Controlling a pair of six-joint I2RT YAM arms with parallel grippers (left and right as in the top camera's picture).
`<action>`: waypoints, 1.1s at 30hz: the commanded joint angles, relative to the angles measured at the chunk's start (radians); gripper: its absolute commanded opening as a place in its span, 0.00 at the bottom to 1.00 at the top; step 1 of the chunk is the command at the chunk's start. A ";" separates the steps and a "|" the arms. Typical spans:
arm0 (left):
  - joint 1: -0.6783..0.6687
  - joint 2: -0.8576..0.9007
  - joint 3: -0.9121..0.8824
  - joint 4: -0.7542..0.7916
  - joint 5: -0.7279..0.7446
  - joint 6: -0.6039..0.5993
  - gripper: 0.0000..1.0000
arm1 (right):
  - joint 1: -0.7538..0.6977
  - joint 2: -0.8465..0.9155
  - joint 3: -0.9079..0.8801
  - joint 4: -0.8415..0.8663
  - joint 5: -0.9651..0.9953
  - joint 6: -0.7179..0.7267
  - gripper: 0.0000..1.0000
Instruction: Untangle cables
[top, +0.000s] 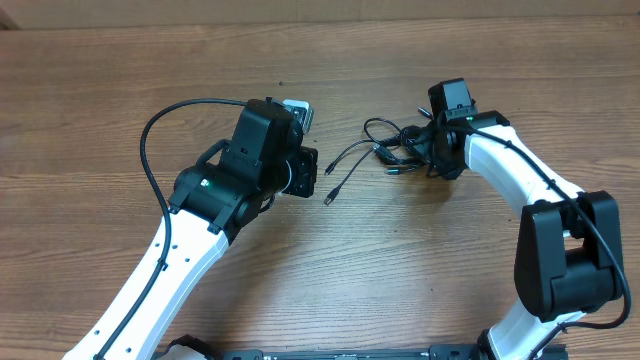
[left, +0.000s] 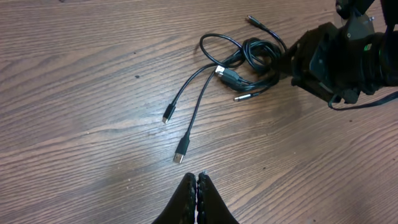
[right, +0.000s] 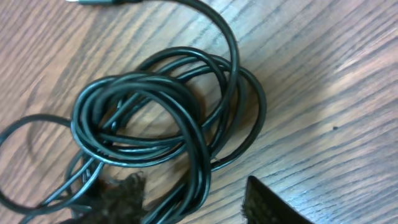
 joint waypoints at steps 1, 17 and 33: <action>-0.002 0.008 0.013 -0.003 0.008 -0.009 0.04 | -0.016 0.005 -0.032 0.026 0.024 0.023 0.44; -0.002 0.008 0.013 -0.002 0.007 -0.009 0.04 | -0.016 0.005 -0.047 0.080 0.022 0.023 0.35; -0.002 0.008 0.013 -0.003 0.003 -0.009 0.04 | -0.017 0.094 -0.047 0.082 0.013 0.023 0.18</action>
